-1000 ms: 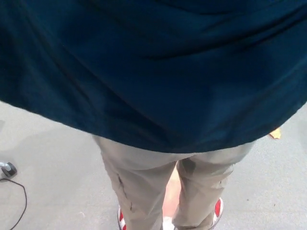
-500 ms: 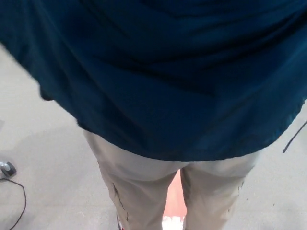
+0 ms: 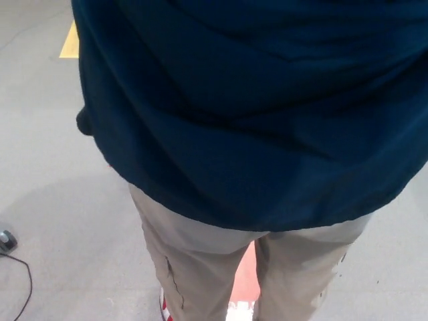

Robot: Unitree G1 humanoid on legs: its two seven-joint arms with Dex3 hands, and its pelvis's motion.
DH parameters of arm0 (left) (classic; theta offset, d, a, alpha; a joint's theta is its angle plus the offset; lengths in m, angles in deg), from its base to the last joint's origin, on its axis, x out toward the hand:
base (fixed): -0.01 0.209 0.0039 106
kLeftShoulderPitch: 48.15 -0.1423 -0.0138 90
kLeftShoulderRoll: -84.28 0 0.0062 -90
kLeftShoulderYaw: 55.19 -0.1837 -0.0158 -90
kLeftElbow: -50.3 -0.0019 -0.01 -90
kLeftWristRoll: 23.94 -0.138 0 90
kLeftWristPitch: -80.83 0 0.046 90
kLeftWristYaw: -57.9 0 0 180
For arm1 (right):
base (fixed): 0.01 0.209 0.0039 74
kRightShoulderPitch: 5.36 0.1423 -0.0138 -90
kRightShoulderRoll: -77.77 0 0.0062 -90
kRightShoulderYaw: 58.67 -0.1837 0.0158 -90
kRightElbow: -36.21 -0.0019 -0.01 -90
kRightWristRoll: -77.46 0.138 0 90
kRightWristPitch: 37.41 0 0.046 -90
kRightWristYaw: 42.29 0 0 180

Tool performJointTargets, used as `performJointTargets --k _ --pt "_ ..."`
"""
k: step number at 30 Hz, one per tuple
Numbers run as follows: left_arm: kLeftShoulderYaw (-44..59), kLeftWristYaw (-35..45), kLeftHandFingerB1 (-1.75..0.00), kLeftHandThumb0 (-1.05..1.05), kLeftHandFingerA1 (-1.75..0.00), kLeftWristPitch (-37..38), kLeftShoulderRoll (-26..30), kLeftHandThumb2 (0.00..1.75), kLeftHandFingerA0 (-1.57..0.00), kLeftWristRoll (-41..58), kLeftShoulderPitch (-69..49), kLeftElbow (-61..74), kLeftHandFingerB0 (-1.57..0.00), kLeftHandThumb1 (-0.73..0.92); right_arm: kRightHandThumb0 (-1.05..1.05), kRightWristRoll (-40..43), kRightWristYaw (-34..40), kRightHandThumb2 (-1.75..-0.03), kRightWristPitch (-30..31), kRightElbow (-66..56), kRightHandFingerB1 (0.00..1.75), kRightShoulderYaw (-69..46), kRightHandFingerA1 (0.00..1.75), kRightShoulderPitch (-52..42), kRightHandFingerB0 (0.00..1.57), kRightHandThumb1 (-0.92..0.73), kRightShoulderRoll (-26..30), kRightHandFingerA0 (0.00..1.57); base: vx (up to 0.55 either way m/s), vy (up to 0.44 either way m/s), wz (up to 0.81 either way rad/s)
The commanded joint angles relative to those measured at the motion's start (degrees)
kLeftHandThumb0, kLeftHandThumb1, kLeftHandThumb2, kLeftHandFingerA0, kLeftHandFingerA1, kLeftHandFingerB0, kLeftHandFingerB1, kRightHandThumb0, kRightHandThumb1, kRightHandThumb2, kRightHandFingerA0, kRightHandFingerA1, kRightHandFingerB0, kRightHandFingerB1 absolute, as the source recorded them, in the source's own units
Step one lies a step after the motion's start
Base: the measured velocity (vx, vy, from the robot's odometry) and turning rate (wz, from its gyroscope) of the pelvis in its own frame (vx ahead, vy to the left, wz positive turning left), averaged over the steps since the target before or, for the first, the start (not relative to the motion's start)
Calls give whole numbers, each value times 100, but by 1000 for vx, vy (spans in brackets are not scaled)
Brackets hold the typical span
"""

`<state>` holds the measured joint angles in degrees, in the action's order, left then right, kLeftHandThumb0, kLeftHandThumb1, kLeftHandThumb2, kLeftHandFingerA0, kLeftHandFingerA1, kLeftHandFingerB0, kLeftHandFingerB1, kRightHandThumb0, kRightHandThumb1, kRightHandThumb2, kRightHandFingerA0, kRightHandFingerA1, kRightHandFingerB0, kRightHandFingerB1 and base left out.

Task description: A person hands a coat to the robot and the robot grabs it with both hands and holds it while the person wears the coat.

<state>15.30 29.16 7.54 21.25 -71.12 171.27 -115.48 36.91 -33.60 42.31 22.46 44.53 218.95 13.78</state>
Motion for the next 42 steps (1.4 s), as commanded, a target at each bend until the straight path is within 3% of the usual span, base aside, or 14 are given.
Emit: performJointTargets --k 1,12,21,23,25,26,30,31,34,35,36,38,39,42 --pt "117 -542 -7 -100 0 455 156 105 0 222 -268 325 -2 77 -96 589 -236 -101 -832 -379 0 -346 3 -229 0 -76 192 0 0 0 0" --pt "398 -974 -13 -90 -6 1100 733 102 0 313 -1239 1627 -5 73 -97 1111 -139 -105 -1671 -2070 0 -893 1 -1426 0 -78 684 0 0 0 1" --pt "1634 -558 -23 -79 -17 827 1198 106 0 1078 -3383 3999 -5 68 -88 2144 -548 -106 -1271 -5283 9 -2317 10 -3786 0 -74 1038 0 0 0 0" --pt "2107 -416 -19 -80 -11 820 1294 92 0 1344 -4177 4830 -3 67 -79 2551 -651 -102 -1296 -6104 13 -2754 20 -4479 0 -67 958 0 0 0 0" --pt "2528 -343 -15 -86 -9 780 1324 104 0 1488 -4883 5520 0 72 -73 2389 -470 -65 -1154 -6831 10 -3118 20 -5103 0 -84 842 0 0 0 0" --pt "2725 -361 -15 -87 -10 763 1311 103 -4 1499 -5210 5811 -4 73 -79 2349 -484 -102 -1180 -7139 12 -3276 15 -5405 0 -71 832 0 0 0 0" --pt "3690 -18 -23 -78 -18 455 846 104 0 1670 -6813 7411 -8 73 -83 2540 -660 -103 -943 -8690 14 -3900 12 -6707 0 -70 343 0 0 0 0" --pt "3861 30 -21 -72 -17 436 701 78 -5 1691 -7150 7740 -9 76 -82 2509 -668 -102 -859 -9075 14 -4028 15 -7047 3 -71 166 3 0 0 0" --pt "4261 -19 -23 -69 -19 617 96 109 0 1596 -8425 8832 -6 77 -75 2755 -798 -99 -1437 -10048 15 -4475 20 -8601 0 -66 -337 1 0 0 0" --pt "4345 -42 -21 -63 -22 672 -83 72 0 1544 -8799 9134 -2 92 -74 2995 -833 -97 -1522 -10339 16 -4513 17 -9094 3 -63 -536 4 0 0 0" --pt "4443 -91 -25 -64 -21 803 -225 108 0 1445 -9177 9374 -4 76 -64 3227 -814 -99 -1531 -10682 22 -4469 24 -9595 1 -62 -791 0 0 0 0" --pt "4568 -104 -20 -65 -17 1081 -426 97 -5 1510 -9802 9717 -2 73 -67 2839 -569 -102 -1650 -11123 26 -4472 22 -10103 0 -67 -1205 0 0 0 0" --pt "4606 -130 -27 -71 -21 1198 -588 102 0 1583 -10127 9887 -8 71 -55 3483 -677 -64 -1868 -11242 36 -4277 41 -10628 23 -81 -1168 4 0 0 0" --pt "4630 -207 -25 -72 -20 1294 -839 101 -4 1670 -10607 10145 -6 71 -57 4730 -1025 -65 -2060 -11489 37 -4036 40 -11659 19 -84 -1042 5 0 0 0"
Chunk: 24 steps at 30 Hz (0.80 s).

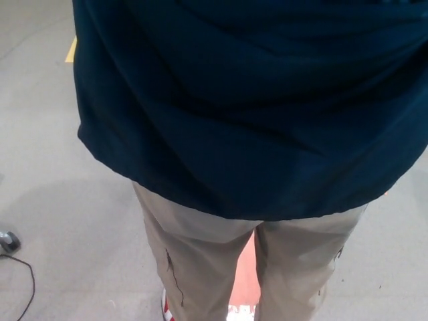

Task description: A person hands a coat to the robot and the robot grabs it with both hands and holds it while the person wears the coat.

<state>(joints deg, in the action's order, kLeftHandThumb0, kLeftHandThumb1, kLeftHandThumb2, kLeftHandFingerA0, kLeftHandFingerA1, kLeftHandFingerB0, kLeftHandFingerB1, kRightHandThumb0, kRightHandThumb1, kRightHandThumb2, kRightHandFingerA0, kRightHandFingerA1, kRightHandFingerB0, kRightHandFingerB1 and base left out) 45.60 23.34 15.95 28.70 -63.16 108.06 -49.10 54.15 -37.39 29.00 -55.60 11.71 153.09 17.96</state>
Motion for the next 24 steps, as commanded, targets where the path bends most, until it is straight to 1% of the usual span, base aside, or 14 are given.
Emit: performJointTargets --k 1,2,6,8,9,10,11,12,13,14,16,17,22,24 --pt "1625 391 -20 -76 -15 665 -1648 101 -3 1040 -4640 3583 -6 72 -57 2500 -478 -65 -753 -3848 34 -894 30 -5299 15 -82 -1734 4 0 0 0" --pt "1743 382 -18 -77 -13 798 -1693 101 -4 971 -4885 3631 -5 74 -75 1975 -282 -92 -610 -3953 26 -1055 10 -5114 5 -58 -1950 0 0 0 0" --pt "2027 349 -27 -72 -16 1186 -1945 67 0 1134 -5790 3840 -8 88 -82 1212 -202 -104 -256 -4455 15 -1711 17 -5305 0 -64 -2332 0 0 0 0" --pt "1907 330 -32 -75 -19 1412 -2065 100 0 1613 -6195 3837 -8 65 -79 1463 -213 -98 -312 -4654 22 -1846 21 -5771 6 -56 -2538 2 0 0 0" --pt "1734 386 -16 -93 -1 1174 -2302 100 0 1966 -6497 4142 -7 67 -82 1548 -94 -62 -470 -4676 30 -1782 38 -6057 6 -72 -2744 1 0 0 0" --pt "1748 360 -21 -91 -3 1165 -2350 101 0 1902 -6549 4208 -9 69 -86 1589 -21 -101 -568 -4654 25 -1715 32 -6157 4 -57 -2819 3 0 0 0" --pt "1788 318 -21 -91 -3 1184 -2376 101 0 1774 -6575 4249 -9 69 -86 1628 52 -101 -668 -4623 25 -1641 32 -6242 4 -57 -2886 3 0 0 0" --pt "1196 440 -15 -89 -4 844 -2529 97 0 2554 -6885 4759 -9 64 -73 1745 57 -60 -1034 -4568 29 -1280 28 -6736 11 -64 -3011 0 0 0 0" --pt "1067 450 -28 -72 -21 645 -2662 102 0 2438 -6964 4942 -4 65 -74 1484 157 -92 -1142 -4591 21 -1103 20 -6865 1 -51 -3177 0 0 0 0" --pt "1035 375 -23 -69 -26 725 -2741 66 -3 2184 -7021 4869 -13 83 -75 1277 248 -97 -1234 -4616 18 -912 21 -7037 0 -56 -3346 0 0 0 0" --pt "1044 -49 -25 -72 -28 1520 -2806 64 -4 1451 -7178 4200 -9 78 -73 1013 534 -96 -1565 -4553 15 -107 19 -7492 0 -60 -3781 0 0 0 0" --pt "1008 -236 -28 -79 -24 1744 -2848 101 0 1186 -7219 3950 -11 64 -75 1125 558 -87 -1749 -4438 7 244 11 -7658 0 -55 -3778 0 0 0 0" --pt "1022 -617 -38 -70 -29 2304 -3059 101 0 379 -7846 3536 -5 65 -74 289 670 -94 -2384 -4234 12 134 16 -8677 0 -61 -4397 0 0 0 0" --pt "1057 -876 -27 -65 -26 2347 -3329 67 -12 18 -8076 3619 -16 82 -73 18 734 -93 -2560 -4226 14 89 17 -8907 0 -60 -4636 0 0 0 0"
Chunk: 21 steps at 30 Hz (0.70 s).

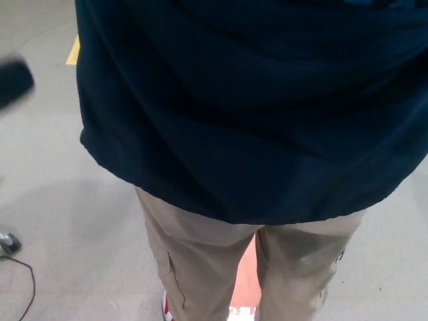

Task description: A person hands a coat to the robot and the robot grabs it with both hands and holds it while the person wears the coat.

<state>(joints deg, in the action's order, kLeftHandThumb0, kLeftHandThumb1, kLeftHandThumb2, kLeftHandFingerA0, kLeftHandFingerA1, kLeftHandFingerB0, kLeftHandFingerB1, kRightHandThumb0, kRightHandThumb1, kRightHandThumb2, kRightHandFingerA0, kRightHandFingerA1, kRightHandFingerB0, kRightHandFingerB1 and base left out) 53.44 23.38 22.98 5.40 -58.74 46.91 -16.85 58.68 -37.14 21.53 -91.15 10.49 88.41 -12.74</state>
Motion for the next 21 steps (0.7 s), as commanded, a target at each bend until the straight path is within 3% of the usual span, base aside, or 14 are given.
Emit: performJointTargets --k 1,2,3,4,5,6,7,10,11,12,13,19,20,21 --pt "151 -1118 -27 -61 -24 1827 -1169 66 -12 -606 -2051 261 -19 81 -71 -559 714 -96 -1882 -642 16 267 17 -2565 0 -63 -1674 0 0 0 0" --pt "7 -1329 -27 -61 -24 1966 -1320 66 -12 -768 -2106 119 -19 81 -71 -622 688 -96 -1891 -628 16 361 17 -2713 0 -63 -1734 0 0 0 0" --pt "-105 -1545 -46 -32 -51 2101 -1384 109 -2 -968 -2049 -87 0 58 -59 -739 724 -67 -2008 -545 19 398 22 -2814 3 -82 -1845 1 0 0 0" --pt "-131 -1616 -46 -32 -51 2161 -1412 109 -2 -1044 -2021 -165 0 58 -59 -787 739 -67 -2068 -511 19 406 22 -2855 3 -82 -1903 1 0 0 0" --pt "-163 -1713 -28 -52 -30 2276 -1403 64 -15 -1158 -2072 -323 -20 76 -54 -939 810 -72 -2188 -379 20 366 21 -2878 2 -81 -1977 0 0 0 0" --pt "-211 -1863 -28 -52 -30 2448 -1385 64 -15 -1331 -2147 -562 -20 76 -54 -1166 919 -72 -2368 -178 20 303 21 -2907 2 -81 -2083 0 0 0 0" --pt "-350 -1929 -47 -33 -50 2223 -1446 109 0 -1484 -2290 -720 0 58 -64 -1248 970 -95 -2501 93 23 371 28 -3009 1 -60 -2129 0 0 0 0" --pt "-583 -1969 -47 -34 -50 1972 -1562 109 0 -1640 -2473 -1005 0 57 -62 -1675 1167 -96 -2735 447 25 250 31 -3005 0 -61 -2232 0 0 0 0" --pt "-592 -1992 -47 -34 -50 1960 -1574 109 0 -1673 -2479 -1023 0 57 -62 -1712 1180 -96 -2767 468 25 226 31 -3001 0 -61 -2253 0 0 0 0" --pt "-750 -2301 -27 -62 -31 1871 -1497 66 -17 -2001 -2363 -1306 -20 84 -58 -1887 1252 -64 -2806 673 23 199 29 -2963 1 -81 -2208 1 0 0 0" --pt "-879 -2487 -28 -62 -35 1871 -1453 65 -17 -2143 -2295 -1530 -24 82 -65 -2004 1284 -97 -2830 827 18 174 24 -3000 0 -65 -2166 0 0 0 0" --pt "-1505 -3121 -28 -62 -39 1556 -1239 66 -20 -2615 -1940 -2626 -23 85 -68 -2411 1394 -96 -2941 1618 13 183 19 -3116 0 -69 -1825 0 0 0 0" --pt "-1660 -3131 -28 -61 -42 1445 -1170 66 -21 -2675 -1801 -2935 -23 86 -64 -2545 1421 -100 -2806 1761 19 239 31 -3112 0 -69 -1773 2 0 0 0" --pt "-1769 -3160 -28 -61 -43 1344 -1124 66 -27 -2724 -1760 -3148 -23 86 -64 -2636 1444 -100 -2728 1877 19 291 31 -3139 0 -69 -1754 2 0 0 0"
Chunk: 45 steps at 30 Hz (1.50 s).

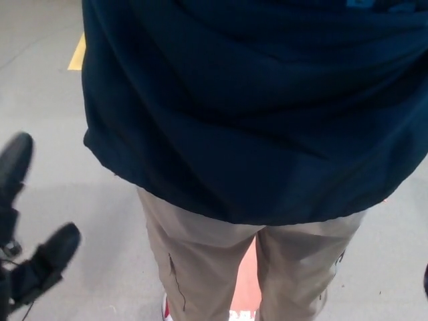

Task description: A person hands a coat to the robot and the robot grabs it with both hands and holds it while the person wears the coat.

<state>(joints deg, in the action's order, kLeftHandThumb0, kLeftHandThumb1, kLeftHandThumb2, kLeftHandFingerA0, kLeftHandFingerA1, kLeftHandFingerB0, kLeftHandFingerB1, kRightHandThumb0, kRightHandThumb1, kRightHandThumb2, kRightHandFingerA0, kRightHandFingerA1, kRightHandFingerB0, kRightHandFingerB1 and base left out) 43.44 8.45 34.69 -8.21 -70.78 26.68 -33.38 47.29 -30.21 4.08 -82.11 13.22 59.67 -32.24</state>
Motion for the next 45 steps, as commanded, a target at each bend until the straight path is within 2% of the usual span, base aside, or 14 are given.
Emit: performJointTargets --k 1,4,8,9,13,14,18,19,23,24,26,27,38,45 --pt "-844 -1718 -28 -61 -43 98 269 66 -27 -1553 250 -1620 -23 86 -55 -1550 773 -73 -958 1053 11 56 32 -300 2 -83 198 6 0 0 0" --pt "-1119 -1981 -42 -64 -55 -142 439 98 -30 -1645 438 -2384 -16 72 -54 -1945 1158 -70 -916 1666 16 221 30 -150 5 -85 321 8 0 0 0" --pt "-1340 -2112 -29 -60 -49 -162 570 66 -41 -1509 705 -3094 -27 86 -56 -2390 1625 -95 -668 2194 28 380 44 -37 2 -63 527 0 0 0 0" --pt "-1342 -1841 -30 -60 -52 -252 532 66 -45 -1340 827 -3182 -28 85 -54 -2530 1796 -65 -522 2463 21 471 35 145 5 -85 650 13 0 0 0" --pt "-1393 -1551 -31 -58 -50 -371 551 66 -49 -1123 1215 -3388 -33 85 -53 -2703 1948 -65 -147 2793 25 676 34 553 5 -85 845 13 0 0 0" --pt "-1383 -1250 -50 -58 -60 -479 537 100 -45 -991 1318 -3407 -33 68 -29 -2718 1752 -112 129 2787 47 741 50 658 0 -65 853 2 0 0 0" --pt "-1441 -600 -36 -55 -46 -986 485 65 -59 -878 1546 -3495 -44 81 -25 -2865 1382 -109 901 2731 49 881 52 844 8 -60 875 9 0 0 0" --pt "-1517 -207 -38 -53 -44 -1340 463 64 -61 -911 1652 -3611 -48 77 -43 -2880 983 -64 1347 2671 31 905 34 905 29 -79 884 24 0 0 0" --pt "-1690 529 -38 -56 -44 -1907 452 65 -62 -932 1870 -3728 -50 73 -45 -2537 66 -91 1924 2664 48 1004 47 1051 29 -60 1011 23 0 0 0" --pt "-1752 791 -50 -55 -61 -2035 477 102 -58 -950 1920 -3760 -37 65 -43 -2396 -207 -92 2021 2748 51 1050 48 1123 37 -60 1081 27 0 0 0" --pt "-1825 1232 -49 -52 -61 -2207 449 99 -57 -863 1944 -3763 -33 60 -44 -2103 -928 -91 2317 2852 51 1154 50 1269 39 -60 1215 36 0 0 0" --pt "-1877 1308 -35 -55 -41 -2174 455 62 -60 -827 1965 -3818 -41 71 -44 -2147 -1239 -94 2507 2793 50 1194 50 1306 35 -62 1273 34 0 0 0" --pt "-1991 2262 -41 -63 -47 -2367 606 89 -44 -501 2175 -3869 -21 70 -50 -2539 -3247 -65 3654 2748 32 1782 31 2168 32 -84 1653 27 0 0 0" --pt "-2019 2220 -30 -60 -36 -2420 540 65 -50 -489 1819 -3714 -25 82 -53 -2696 -3420 -66 3812 2709 32 2006 31 2129 30 -84 1758 28 0 0 0"
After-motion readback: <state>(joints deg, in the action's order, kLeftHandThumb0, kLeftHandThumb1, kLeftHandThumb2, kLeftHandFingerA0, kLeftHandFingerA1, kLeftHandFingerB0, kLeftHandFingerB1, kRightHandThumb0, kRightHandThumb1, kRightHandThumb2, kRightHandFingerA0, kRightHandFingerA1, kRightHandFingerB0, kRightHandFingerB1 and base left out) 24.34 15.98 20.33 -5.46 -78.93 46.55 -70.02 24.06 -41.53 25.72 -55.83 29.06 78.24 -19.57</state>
